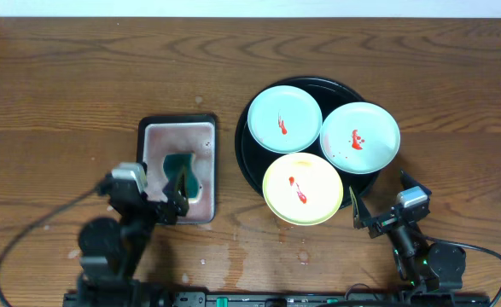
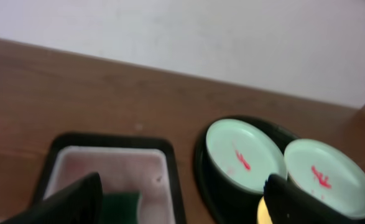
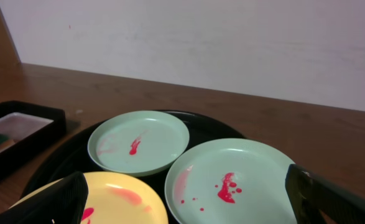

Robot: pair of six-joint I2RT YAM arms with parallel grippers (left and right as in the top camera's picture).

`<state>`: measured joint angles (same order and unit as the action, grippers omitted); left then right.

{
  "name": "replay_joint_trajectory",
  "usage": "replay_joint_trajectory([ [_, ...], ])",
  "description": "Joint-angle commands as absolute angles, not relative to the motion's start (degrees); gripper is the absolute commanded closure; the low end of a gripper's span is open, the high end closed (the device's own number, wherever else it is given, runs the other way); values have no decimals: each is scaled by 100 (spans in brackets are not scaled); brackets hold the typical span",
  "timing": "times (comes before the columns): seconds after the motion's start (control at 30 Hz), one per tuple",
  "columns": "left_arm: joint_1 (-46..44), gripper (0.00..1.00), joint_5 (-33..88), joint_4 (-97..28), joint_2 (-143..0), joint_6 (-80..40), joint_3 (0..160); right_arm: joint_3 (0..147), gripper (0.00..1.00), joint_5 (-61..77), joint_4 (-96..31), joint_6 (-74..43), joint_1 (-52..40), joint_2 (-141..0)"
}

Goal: Clean dirty plates on tray and stack at the side
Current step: 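Move the left gripper toward the green sponge in the small tray, then lower the left gripper and grasp the green sponge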

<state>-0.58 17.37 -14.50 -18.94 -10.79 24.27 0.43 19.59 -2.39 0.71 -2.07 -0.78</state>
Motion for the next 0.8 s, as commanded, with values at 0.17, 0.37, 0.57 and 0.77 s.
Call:
replay_joint_trajectory([
  [0.17,-40,16,353,-3767,-4506,-709,5245,32,1,1953,-259,137,-246,-75],
  [0.37,-40,17,386,-4386,-5730,-740,6018,32,1,1953,-259,137,-246,-75],
  [0.57,-40,16,405,-4292,-6346,-884,6018,32,1,1953,-259,134,-246,-75],
  [0.77,-40,18,401,-4584,-6866,-884,6012,32,1,1953,-259,137,-246,-75],
])
